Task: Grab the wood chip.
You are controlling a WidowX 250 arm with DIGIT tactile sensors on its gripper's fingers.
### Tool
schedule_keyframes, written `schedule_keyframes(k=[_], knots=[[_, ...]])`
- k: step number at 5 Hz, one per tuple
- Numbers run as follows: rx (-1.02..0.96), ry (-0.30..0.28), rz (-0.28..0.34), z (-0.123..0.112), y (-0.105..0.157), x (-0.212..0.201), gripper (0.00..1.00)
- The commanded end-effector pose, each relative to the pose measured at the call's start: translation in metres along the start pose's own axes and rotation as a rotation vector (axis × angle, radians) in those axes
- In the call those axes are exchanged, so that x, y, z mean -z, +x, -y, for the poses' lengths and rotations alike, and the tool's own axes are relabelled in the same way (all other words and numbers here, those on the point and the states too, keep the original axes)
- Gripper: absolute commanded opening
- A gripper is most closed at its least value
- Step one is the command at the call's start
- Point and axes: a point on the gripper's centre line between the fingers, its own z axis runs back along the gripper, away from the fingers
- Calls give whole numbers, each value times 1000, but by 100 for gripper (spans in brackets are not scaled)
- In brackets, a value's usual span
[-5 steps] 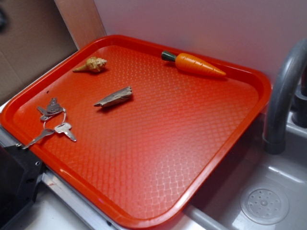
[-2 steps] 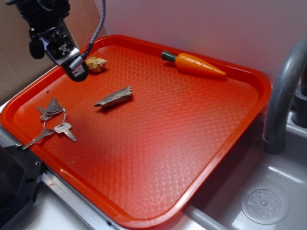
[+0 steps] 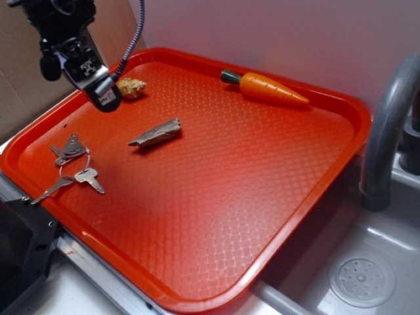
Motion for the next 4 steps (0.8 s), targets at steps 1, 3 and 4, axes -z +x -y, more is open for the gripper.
schedule_keyframes(k=[1,3,4], knots=[[50,41,-96,-9,45,71,100],[130,108,-159,8,39,96,100],[133,134,-167,3,32,105,100]])
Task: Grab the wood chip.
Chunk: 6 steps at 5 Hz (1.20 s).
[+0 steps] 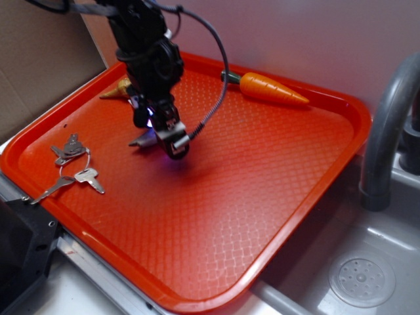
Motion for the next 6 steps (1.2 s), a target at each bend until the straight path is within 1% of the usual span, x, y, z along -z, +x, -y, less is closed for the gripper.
schedule_keyframes(k=[1,2,3,4,6], knots=[[22,5,33,-6,-8,7,100],[18,-32,63,-13,-18,2,100],[7,-22,33,-14,-17,9,100],[-13,-2,20,-12,-15,14,0],[9,7,15,-9,-13,16,0]])
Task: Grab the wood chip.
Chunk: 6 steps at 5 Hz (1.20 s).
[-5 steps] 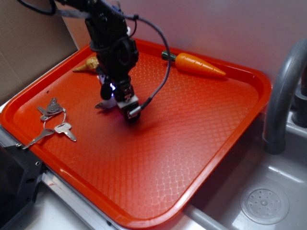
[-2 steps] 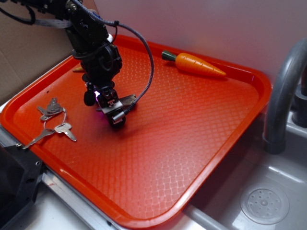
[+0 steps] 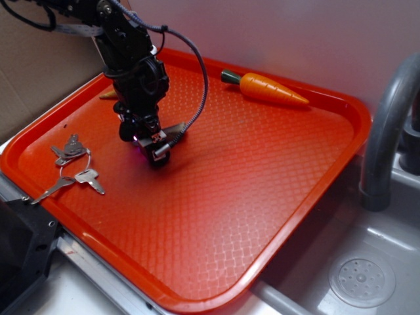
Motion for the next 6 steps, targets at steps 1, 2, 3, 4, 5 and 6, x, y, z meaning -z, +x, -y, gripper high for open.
schedule_keyframes(k=[1,2,3,4,5,6], knots=[[23,8,24,6,3,-2,0],[-32,14,49,1,-6,-21,0],[-149,-35,98,-12,-28,-70,0],[-243,2,172,-7,-56,-119,0],[-239,-43,209,3,-53,-168,0],[-226,-49,152,2,-31,-205,0]])
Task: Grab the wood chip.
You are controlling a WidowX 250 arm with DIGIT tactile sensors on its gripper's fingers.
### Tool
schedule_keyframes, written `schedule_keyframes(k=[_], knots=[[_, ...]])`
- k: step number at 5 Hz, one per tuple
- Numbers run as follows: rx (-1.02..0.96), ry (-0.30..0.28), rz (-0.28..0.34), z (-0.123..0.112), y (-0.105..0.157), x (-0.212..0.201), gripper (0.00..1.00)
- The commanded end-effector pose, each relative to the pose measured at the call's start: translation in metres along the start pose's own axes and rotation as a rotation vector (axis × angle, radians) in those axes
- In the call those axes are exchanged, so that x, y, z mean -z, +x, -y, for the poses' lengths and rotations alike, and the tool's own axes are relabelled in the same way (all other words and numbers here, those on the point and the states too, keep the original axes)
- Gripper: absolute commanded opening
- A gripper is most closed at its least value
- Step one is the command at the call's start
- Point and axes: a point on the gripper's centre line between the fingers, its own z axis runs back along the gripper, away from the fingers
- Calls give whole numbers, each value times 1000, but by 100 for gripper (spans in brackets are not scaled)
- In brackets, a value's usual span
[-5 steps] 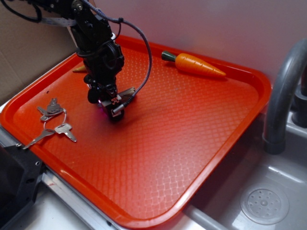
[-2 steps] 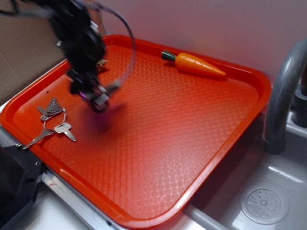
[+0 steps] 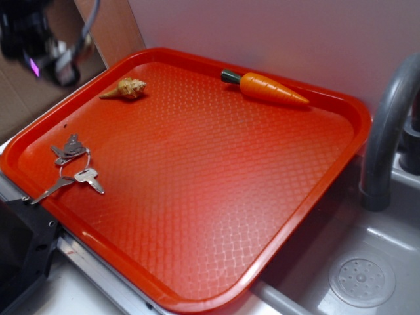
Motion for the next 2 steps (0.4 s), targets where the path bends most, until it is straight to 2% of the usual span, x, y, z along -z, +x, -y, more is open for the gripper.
schedule_keyframes(k=[1,2], knots=[[-10,-4,-19,2,36,-38,0],[-22,9,-54,-1,36,-31,0]])
